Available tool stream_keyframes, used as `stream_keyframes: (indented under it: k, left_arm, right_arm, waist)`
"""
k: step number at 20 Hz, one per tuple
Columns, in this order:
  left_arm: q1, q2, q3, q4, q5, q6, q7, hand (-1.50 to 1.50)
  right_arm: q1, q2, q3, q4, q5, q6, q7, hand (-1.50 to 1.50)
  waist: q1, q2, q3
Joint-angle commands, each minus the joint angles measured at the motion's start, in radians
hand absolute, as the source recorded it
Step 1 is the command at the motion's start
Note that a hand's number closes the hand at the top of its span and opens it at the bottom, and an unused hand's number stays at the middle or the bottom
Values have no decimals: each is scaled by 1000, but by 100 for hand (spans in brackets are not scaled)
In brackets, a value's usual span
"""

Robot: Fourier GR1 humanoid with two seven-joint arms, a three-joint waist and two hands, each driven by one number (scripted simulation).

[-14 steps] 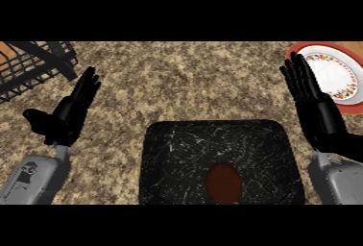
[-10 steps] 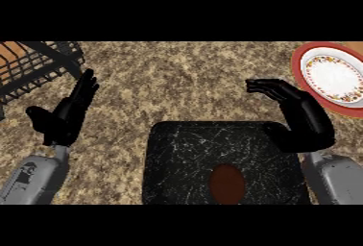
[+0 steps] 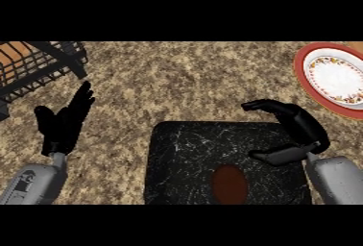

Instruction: Pick the cupcake from the tray and place it in the plate

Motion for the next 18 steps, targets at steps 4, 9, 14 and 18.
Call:
stream_keyframes:
  k: [4,9,14,18]
  left_arm:
    - [-20,-8,23,60,-5,-21,12,0]
    - [97,-7,16,-84,-26,-9,41,0]
    - [81,-28,35,-118,-57,6,88,0]
    - [76,-26,53,-108,-51,-21,82,0]
  right_arm:
    - [-29,-101,91,126,211,148,-243,-150]
    - [10,-146,107,1,294,148,-176,-150]
    - [28,-145,96,-118,330,189,-76,-150]
    - [24,-155,140,-183,379,239,30,-150]
  waist:
    - [-13,2,1]
    - [-15,-6,0]
    - [-19,-6,0]
    - [-19,-6,0]
